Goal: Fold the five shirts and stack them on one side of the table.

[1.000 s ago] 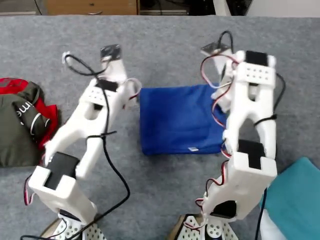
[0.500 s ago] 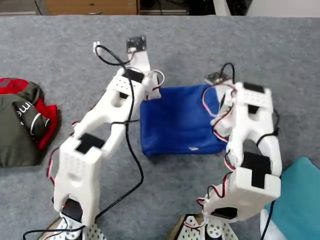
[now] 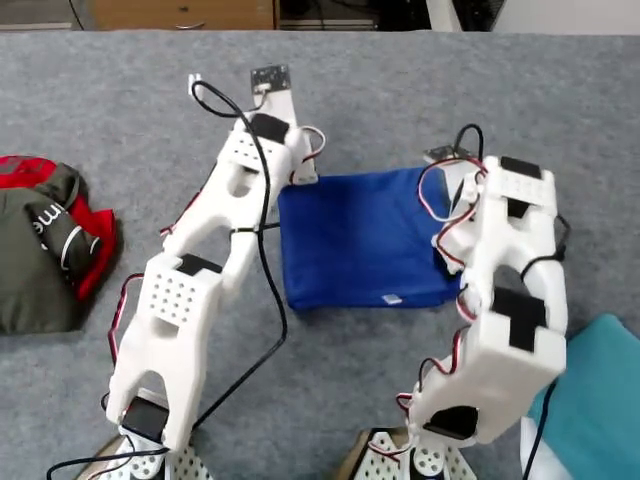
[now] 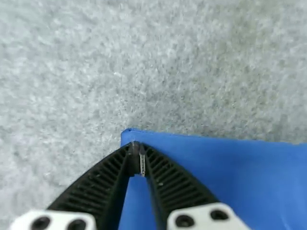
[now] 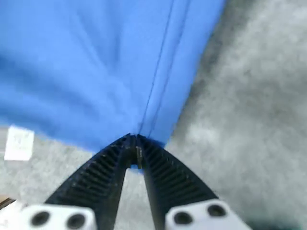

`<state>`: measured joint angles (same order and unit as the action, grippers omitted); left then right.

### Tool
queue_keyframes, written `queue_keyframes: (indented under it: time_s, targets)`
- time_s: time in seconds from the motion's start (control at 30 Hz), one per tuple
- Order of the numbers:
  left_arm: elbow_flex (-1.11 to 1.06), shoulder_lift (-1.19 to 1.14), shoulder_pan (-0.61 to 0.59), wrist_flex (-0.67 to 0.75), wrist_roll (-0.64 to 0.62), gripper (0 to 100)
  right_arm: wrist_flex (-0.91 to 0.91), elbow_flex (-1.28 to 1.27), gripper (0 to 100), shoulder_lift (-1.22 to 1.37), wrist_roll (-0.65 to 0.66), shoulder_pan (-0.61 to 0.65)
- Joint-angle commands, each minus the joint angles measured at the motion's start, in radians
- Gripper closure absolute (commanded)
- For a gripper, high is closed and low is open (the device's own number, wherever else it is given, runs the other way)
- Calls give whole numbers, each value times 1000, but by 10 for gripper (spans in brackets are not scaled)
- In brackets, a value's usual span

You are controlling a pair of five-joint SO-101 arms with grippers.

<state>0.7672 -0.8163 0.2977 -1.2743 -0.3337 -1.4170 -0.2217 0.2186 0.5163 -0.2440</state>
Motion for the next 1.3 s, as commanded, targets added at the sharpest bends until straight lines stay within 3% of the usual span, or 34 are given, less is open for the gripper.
queue_keyframes:
  time_s: [0.0, 0.23, 0.57, 0.73, 0.87, 1.0, 1.27]
  targets:
    - [129, 18, -25, -78, 0, 981, -80, 47, 994, -197, -12, -12]
    - [164, 7, -46, -209, 2, 981, -235, -4, 991, -463, -6, -19]
    - [110, 16, -20, -213, 55, 981, -304, -346, 989, -690, -18, -12]
    - [106, 8, -25, -176, 74, 981, -199, -358, 923, -719, -308, 1]
    - [98, 8, -46, -144, 84, 981, -195, -354, 779, -644, -594, 116]
    - [98, 7, -60, -141, 83, 981, -176, -337, 708, -513, -827, 240]
    - [98, 7, -63, -141, 83, 981, -91, -205, 606, -282, -908, 278]
